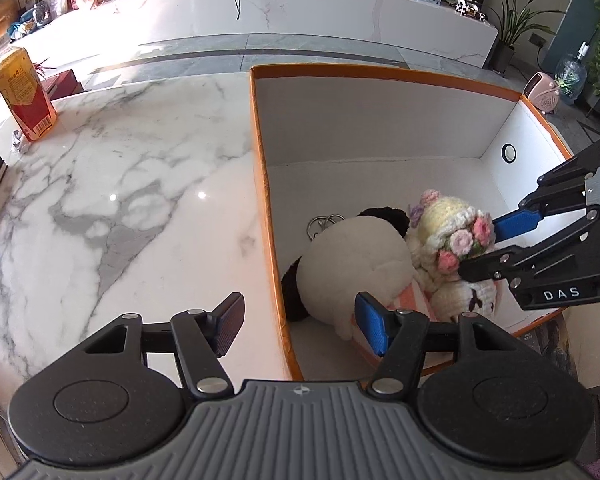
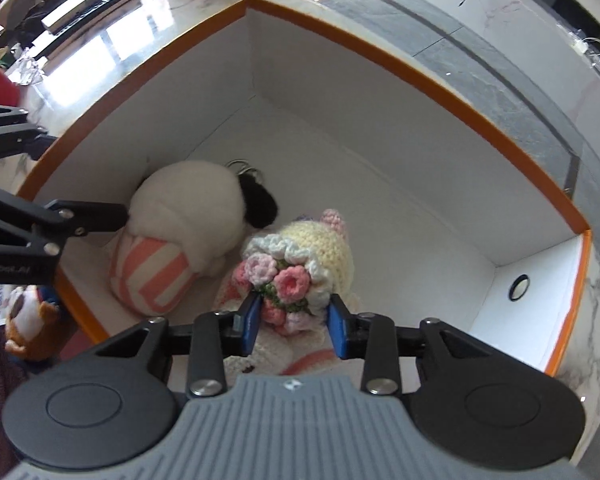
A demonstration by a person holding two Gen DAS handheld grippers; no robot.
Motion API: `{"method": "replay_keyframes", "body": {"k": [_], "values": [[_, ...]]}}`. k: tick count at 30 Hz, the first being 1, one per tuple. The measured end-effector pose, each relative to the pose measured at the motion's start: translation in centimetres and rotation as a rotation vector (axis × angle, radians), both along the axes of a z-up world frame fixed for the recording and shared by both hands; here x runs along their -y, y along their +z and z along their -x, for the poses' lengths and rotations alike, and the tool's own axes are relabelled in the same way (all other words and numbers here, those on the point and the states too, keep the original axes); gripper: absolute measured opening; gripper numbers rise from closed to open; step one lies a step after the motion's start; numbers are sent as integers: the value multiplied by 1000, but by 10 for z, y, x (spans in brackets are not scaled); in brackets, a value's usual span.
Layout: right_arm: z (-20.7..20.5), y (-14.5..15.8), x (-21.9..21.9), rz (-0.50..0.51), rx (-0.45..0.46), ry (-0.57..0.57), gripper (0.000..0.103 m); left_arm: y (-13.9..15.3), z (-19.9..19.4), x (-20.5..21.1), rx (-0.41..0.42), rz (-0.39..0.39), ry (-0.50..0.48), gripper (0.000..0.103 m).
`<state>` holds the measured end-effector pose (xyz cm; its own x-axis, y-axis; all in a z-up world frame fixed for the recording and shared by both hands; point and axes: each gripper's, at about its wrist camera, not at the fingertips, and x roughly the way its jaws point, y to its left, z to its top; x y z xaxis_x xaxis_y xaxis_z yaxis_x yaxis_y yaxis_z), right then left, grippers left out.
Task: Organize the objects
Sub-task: 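Lower both plushes into the orange box and open both grippers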
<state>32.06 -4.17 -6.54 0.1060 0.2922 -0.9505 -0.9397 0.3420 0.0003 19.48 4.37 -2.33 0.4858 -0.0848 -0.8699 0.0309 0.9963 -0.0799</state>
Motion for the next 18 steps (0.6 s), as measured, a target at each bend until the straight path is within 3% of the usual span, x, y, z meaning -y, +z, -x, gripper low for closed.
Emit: {"method": "replay_keyframes", "body": {"k": [7, 12, 16, 18], "values": [[0, 0, 5, -68, -101, -85, 37, 1, -4, -2, 0, 32, -16, 46], [4, 0, 15, -81, -92, -110, 37, 1, -4, -1, 2, 20, -19, 44], [15, 7, 19, -91, -32, -119, 40, 10, 5, -8, 31, 47, 2, 44], [18, 13, 24, -104, 5, -140, 51, 19, 11, -11, 58, 52, 9, 45]]}}
